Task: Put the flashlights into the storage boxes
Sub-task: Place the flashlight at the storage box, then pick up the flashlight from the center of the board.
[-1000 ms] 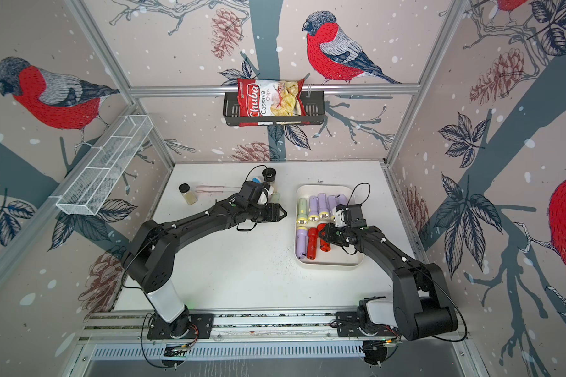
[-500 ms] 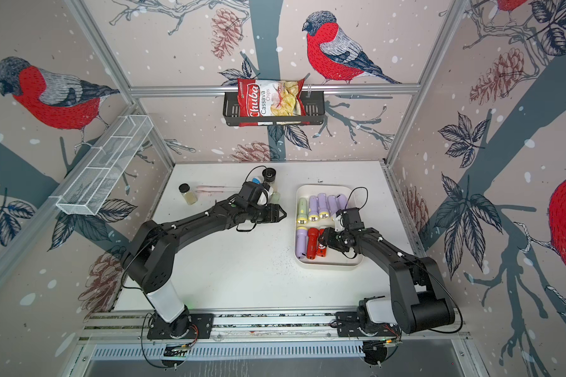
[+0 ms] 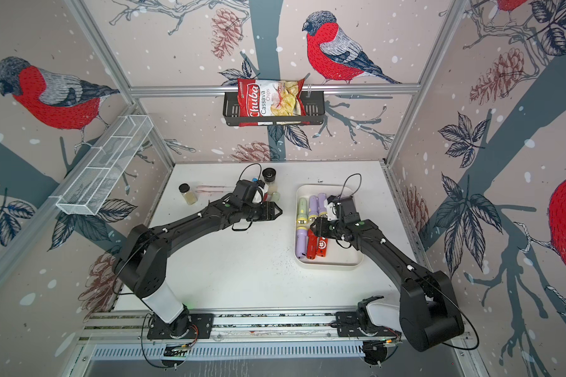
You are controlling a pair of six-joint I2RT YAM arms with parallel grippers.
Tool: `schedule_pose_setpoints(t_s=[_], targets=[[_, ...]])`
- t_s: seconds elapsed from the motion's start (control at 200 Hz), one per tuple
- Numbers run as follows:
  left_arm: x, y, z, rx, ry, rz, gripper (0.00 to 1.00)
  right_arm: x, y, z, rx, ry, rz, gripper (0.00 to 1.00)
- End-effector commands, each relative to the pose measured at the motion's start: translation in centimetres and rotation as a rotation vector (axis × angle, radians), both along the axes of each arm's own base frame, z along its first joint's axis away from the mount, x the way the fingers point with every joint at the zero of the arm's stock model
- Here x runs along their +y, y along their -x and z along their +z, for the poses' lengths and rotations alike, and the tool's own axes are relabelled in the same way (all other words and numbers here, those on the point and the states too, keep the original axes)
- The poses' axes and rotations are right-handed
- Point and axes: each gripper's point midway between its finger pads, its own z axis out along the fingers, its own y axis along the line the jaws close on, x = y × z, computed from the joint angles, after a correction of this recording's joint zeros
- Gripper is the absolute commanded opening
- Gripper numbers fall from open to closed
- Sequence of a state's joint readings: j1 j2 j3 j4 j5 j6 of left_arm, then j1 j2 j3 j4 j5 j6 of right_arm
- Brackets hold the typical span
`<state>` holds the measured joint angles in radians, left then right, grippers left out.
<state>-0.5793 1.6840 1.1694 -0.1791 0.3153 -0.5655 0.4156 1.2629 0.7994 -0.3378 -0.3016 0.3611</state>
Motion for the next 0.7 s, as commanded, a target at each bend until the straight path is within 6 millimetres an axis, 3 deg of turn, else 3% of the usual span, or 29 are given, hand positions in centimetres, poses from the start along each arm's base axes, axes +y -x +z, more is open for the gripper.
schedule_pose_setpoints(t_s=[0.0, 0.18, 0.35, 0.5, 0.695], targets=[[2.2, -0.4, 0.3, -0.014, -0.022, 0.021, 0.7, 1.8, -0.6, 2.3, -0.133, 0.074, 0.079, 0.59], [7.6, -1.1, 0.3, 0.006, -0.053, 0.088, 0.7, 7.4, -0.9, 5.1, -0.316, 0.102, 0.26, 0.6], [12.1, -1.8, 0.6, -0.029, -0.114, 0.072, 0.72, 12.0, -1.6, 5.1, -0.338, 0.146, 0.389, 0.61], [13.7, -2.3, 0.7, -0.112, -0.281, -0.133, 0.73, 14.0, -2.2, 5.0, -0.343, 0.135, 0.439, 0.61], [14.7, -1.9, -1.3, -0.157, -0.49, -0.427, 0.74, 14.2, -2.4, 5.5, -0.383, 0.12, 0.441, 0.62]])
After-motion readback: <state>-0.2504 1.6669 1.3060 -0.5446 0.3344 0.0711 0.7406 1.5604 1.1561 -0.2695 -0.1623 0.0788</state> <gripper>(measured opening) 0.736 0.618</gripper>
